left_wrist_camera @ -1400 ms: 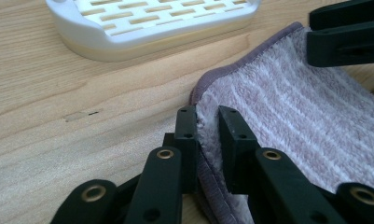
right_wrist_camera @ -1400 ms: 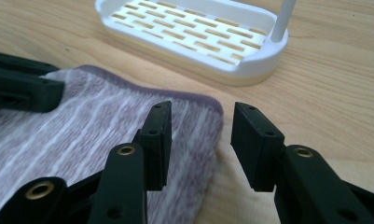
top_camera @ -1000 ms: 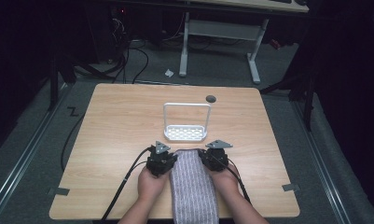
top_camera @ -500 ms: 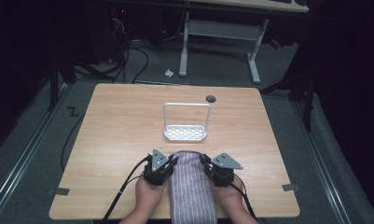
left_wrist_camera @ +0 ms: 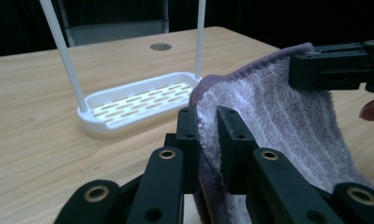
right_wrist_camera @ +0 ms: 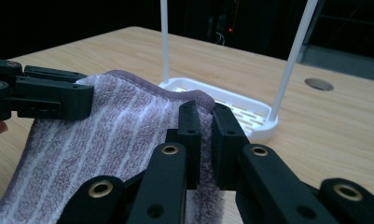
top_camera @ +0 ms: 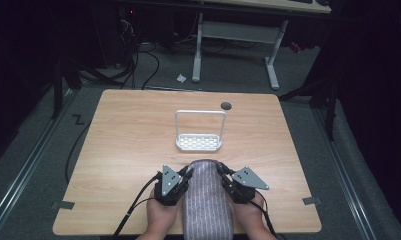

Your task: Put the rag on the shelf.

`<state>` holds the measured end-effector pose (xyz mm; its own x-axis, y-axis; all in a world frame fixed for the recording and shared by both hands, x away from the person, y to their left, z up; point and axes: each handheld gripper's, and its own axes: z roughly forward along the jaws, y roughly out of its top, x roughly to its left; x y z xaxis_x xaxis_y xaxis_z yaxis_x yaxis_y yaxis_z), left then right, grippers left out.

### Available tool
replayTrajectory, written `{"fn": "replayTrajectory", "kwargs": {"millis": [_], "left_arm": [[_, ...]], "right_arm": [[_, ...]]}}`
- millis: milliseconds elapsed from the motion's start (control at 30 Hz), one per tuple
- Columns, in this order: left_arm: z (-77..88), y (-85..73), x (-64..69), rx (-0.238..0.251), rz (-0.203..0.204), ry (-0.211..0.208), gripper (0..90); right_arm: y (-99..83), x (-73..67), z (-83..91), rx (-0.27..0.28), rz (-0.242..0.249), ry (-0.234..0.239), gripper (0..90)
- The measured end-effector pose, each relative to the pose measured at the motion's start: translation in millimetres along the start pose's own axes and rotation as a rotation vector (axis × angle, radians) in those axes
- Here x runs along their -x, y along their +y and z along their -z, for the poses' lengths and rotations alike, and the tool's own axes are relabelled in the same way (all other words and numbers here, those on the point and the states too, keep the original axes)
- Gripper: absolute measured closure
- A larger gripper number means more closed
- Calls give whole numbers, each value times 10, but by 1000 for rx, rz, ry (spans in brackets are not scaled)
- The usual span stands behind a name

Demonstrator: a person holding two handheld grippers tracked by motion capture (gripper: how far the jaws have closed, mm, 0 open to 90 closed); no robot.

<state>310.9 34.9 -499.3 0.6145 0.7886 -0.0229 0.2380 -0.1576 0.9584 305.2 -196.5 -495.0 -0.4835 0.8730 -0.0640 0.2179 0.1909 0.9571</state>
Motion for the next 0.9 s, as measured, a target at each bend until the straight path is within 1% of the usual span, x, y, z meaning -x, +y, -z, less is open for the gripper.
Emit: {"fn": "replayTrajectory", "kwargs": {"millis": [100, 133, 167, 233, 300, 367, 400, 500, 667, 800, 900], "left_arm": [[27, 46, 27, 18, -29, 14, 797], [27, 46, 27, 18, -29, 14, 796], [33, 76, 30, 23, -19, 10, 797], [43, 124, 35, 34, -28, 14, 796], [64, 199, 28, 50, -25, 14, 797], [88, 272, 30, 65, -20, 17, 797], [98, 309, 40, 75, -21, 18, 797], [132, 416, 66, 103, -39, 22, 797], [158, 587, 50, 141, -31, 32, 797], [173, 742, 15, 163, -32, 42, 798], [181, 868, 0, 180, -34, 37, 798]], "right_arm": [[30, -1, 20, 15, 3, -3, 839], [44, 4, 28, 20, 2, -1, 840], [65, 5, 41, 32, 4, 1, 839], [101, 4, 63, 45, 16, 3, 839], [159, 8, 79, 52, 21, 4, 839], [220, 18, 105, 74, -3, 10, 839], [250, 15, 119, 81, -7, 13, 840], [344, -9, 157, 110, 16, 8, 840], [515, -14, 216, 161, 18, 8, 840], [656, 19, 235, 195, 25, 1, 839], [787, 64, 238, 222, 20, -7, 839]]}}
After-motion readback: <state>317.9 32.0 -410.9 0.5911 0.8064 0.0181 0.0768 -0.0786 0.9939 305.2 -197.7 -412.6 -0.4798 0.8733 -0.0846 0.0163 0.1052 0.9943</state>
